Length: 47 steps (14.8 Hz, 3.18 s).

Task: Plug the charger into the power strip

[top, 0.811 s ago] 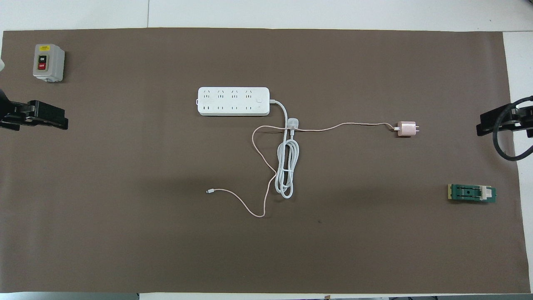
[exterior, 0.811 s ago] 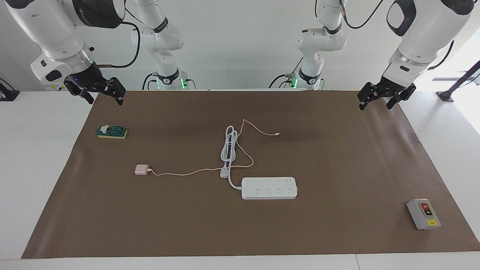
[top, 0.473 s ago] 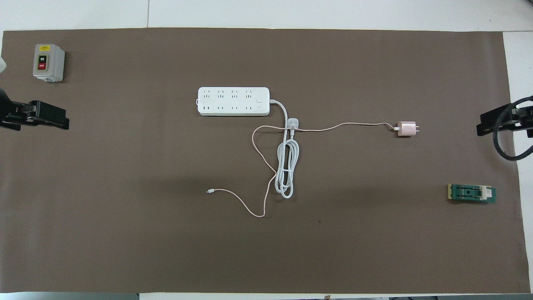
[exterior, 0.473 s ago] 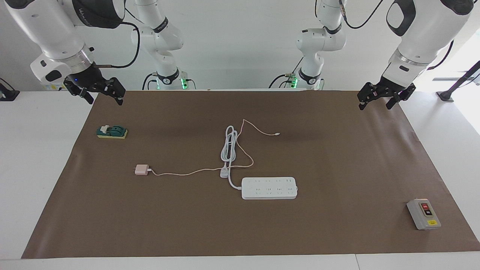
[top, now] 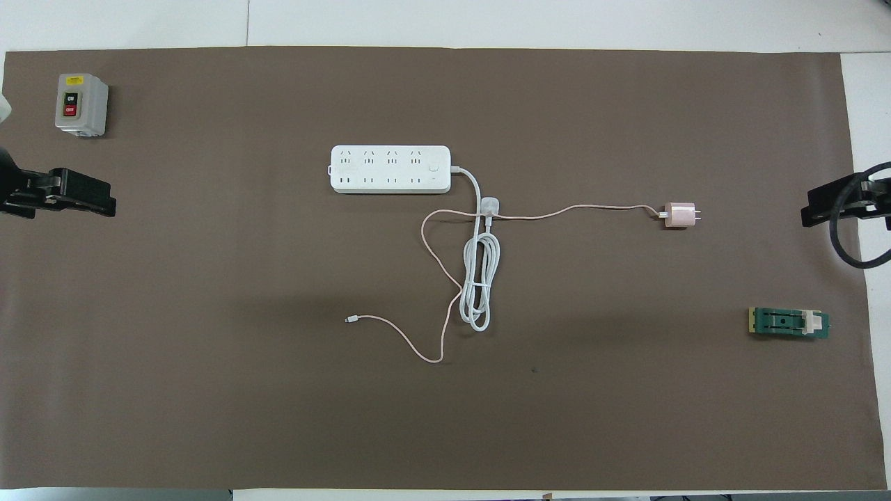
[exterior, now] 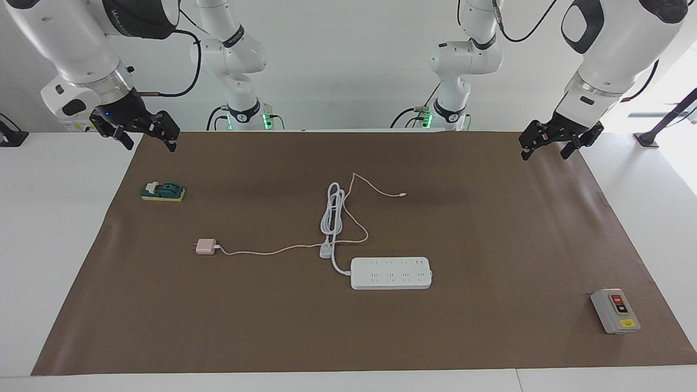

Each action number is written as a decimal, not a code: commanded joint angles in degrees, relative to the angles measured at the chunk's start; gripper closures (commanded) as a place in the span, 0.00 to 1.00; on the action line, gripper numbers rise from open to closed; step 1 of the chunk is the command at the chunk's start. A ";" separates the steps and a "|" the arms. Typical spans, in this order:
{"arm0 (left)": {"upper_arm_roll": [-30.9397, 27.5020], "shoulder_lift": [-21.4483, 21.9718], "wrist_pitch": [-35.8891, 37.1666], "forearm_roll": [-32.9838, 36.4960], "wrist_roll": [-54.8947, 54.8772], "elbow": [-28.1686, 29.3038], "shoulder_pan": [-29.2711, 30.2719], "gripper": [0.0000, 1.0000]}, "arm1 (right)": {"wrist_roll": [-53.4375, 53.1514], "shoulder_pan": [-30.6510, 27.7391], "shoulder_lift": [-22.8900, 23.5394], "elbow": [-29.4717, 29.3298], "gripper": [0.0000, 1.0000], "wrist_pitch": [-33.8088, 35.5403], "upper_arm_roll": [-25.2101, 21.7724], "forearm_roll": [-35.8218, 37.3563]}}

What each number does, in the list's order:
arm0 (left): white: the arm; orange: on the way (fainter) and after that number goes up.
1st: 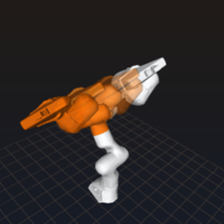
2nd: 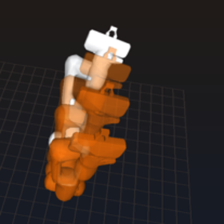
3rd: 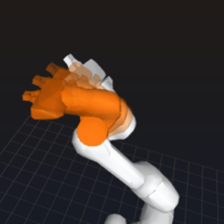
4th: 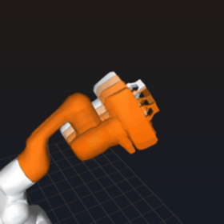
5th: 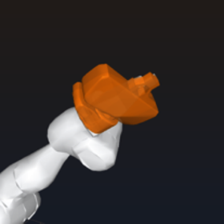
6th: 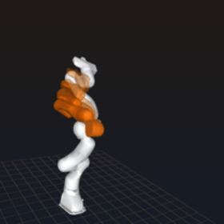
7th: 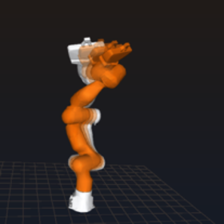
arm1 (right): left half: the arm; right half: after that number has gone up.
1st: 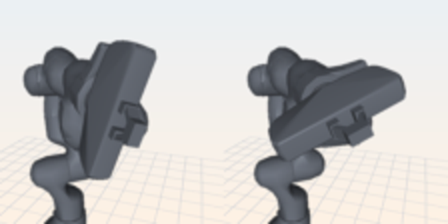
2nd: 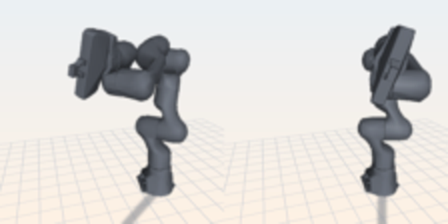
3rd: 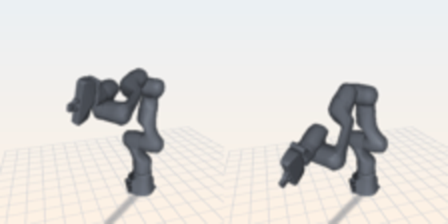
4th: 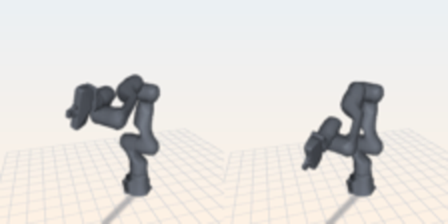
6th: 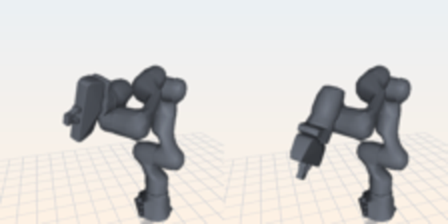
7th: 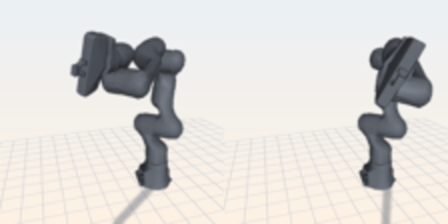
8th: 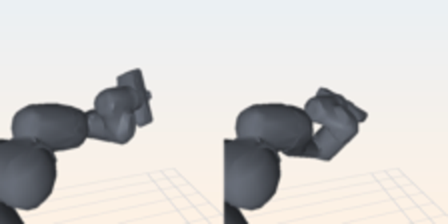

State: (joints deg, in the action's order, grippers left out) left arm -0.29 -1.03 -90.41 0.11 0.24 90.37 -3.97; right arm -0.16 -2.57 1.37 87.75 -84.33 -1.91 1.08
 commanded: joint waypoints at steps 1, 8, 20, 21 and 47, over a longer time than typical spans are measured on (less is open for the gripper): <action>-0.06 -0.02 0.41 0.16 -0.15 0.42 0.19 0.00 | -3.26 -2.52 -1.36 3.03 0.00 -2.15 0.59 -1.16; -0.15 0.24 1.11 -0.02 0.11 0.60 0.19 0.00 | -31.08 -5.15 5.47 7.26 0.00 -6.62 0.59 -10.55; -0.15 -0.20 0.15 0.16 -0.07 0.51 2.30 0.00 | -51.52 -13.86 20.68 14.11 0.00 -20.25 0.51 -40.26; -0.15 -0.37 -0.03 0.16 0.02 0.08 2.30 0.00 | -51.00 -14.21 21.74 14.20 0.00 -20.61 0.51 -41.41; 0.38 -19.52 -1.77 -37.61 -7.94 -6.08 -0.95 0.00 | -42.64 -11.84 30.27 15.70 1.00 -29.22 0.59 -51.18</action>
State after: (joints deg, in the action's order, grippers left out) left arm 0.80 -16.22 -90.59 -31.53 -3.18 86.21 -5.04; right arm -42.19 -15.74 31.17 102.63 -111.77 -1.66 -49.60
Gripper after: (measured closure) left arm 0.000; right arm 0.498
